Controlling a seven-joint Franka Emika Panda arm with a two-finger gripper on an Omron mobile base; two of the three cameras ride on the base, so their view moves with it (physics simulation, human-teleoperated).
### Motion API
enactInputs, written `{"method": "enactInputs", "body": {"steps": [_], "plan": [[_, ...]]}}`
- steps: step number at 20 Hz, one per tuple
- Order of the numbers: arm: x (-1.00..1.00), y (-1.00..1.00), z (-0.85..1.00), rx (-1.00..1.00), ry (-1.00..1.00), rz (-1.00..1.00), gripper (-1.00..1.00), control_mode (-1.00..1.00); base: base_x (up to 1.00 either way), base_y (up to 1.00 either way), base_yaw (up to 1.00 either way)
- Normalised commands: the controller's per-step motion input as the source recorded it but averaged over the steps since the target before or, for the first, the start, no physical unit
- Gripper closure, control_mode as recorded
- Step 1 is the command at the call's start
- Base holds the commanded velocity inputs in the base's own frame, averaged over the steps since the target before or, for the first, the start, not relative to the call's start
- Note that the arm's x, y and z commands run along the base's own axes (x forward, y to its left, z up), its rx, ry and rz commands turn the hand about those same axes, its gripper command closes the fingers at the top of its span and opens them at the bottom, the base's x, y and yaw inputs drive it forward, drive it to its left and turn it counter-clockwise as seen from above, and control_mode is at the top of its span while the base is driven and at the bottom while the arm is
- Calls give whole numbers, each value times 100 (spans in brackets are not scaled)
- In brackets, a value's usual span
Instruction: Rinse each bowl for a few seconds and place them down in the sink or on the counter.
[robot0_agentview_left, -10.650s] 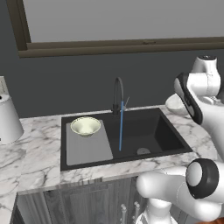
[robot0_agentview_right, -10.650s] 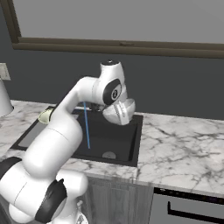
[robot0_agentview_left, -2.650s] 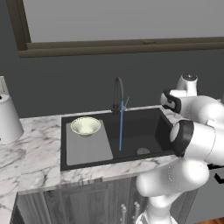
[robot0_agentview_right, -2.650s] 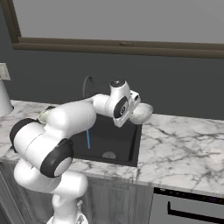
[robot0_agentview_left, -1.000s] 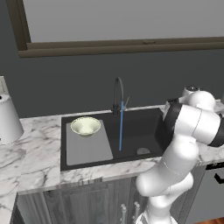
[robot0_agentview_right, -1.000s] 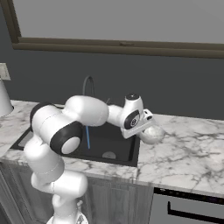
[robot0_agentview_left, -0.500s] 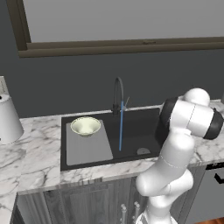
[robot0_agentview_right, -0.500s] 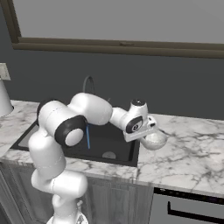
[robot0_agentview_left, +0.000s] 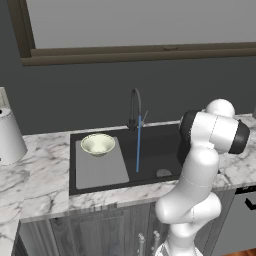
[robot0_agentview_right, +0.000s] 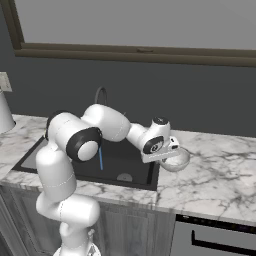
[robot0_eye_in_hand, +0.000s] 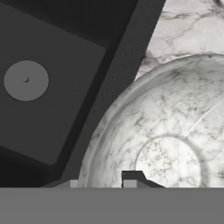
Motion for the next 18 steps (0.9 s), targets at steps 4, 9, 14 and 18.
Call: {"method": "enactInputs", "body": {"steps": [4, 9, 14, 18], "plan": [[-4, -2, -16, 4, -1, -6, -100, -100, 0, 0, 0], [-7, -2, 9, 0, -6, -6, -100, -100, 0, 0, 0], [-6, 0, 20, 0, -5, -6, -100, -100, 0, 0, 0], [-5, 4, 31, -1, -5, -6, -100, -100, 0, 0, 0]]}}
